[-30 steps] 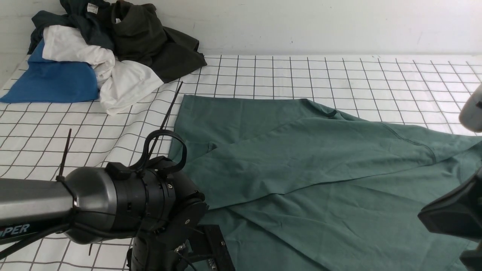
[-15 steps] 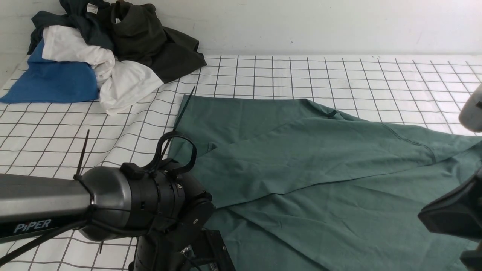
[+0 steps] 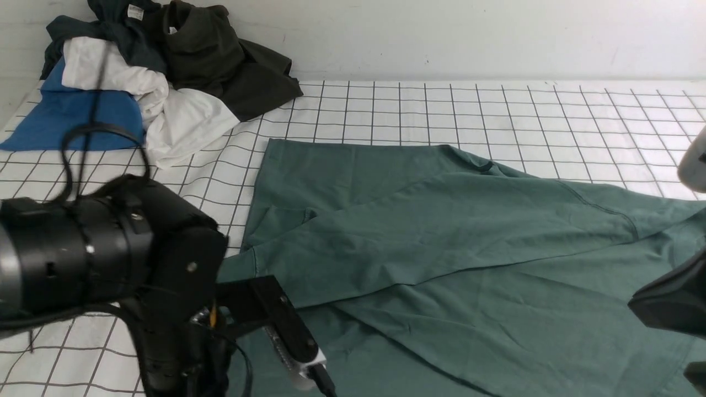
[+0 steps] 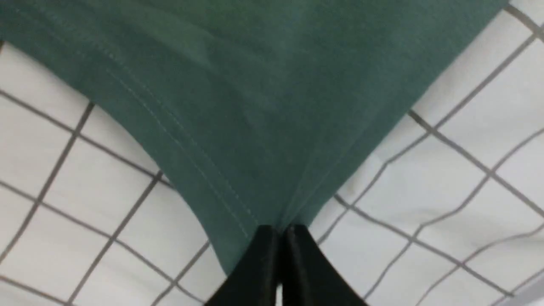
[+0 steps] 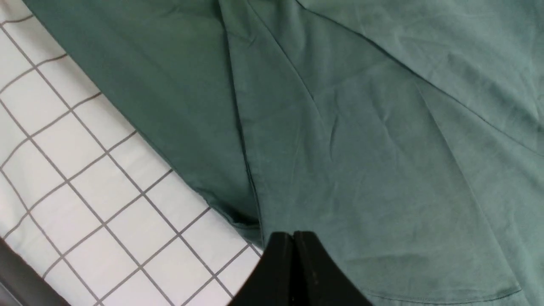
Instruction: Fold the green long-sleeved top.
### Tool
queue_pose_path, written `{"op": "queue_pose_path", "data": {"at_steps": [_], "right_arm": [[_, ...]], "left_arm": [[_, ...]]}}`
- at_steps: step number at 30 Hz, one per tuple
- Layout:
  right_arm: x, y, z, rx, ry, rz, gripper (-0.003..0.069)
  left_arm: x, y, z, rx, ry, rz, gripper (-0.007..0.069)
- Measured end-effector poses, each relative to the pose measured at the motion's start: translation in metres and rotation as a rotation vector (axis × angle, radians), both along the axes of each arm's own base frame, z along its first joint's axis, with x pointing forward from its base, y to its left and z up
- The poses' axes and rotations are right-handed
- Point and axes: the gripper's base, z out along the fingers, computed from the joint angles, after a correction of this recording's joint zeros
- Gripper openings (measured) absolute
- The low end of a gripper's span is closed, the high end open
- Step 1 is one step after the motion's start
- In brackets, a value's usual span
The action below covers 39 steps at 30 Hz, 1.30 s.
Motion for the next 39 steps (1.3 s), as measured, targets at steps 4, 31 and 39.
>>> {"op": "queue_pose_path", "data": {"at_steps": [4, 31, 39], "right_arm": [[0.0, 0.0, 0.0, -0.014, -0.01, 0.025, -0.0014], [-0.001, 0.004, -0.001, 0.016, 0.017, 0.045, -0.0014], [-0.001, 0.004, -0.001, 0.018, 0.019, 0.046, -0.0014]], "left_arm": [[-0.001, 0.019, 0.007, 0.014, 0.052, 0.018, -0.0005], [0.0, -0.021, -0.063, -0.126, -0.059, -0.24, 0.043], [0.002, -0.021, -0.064, -0.093, -0.093, -0.201, 0.0437]]}}
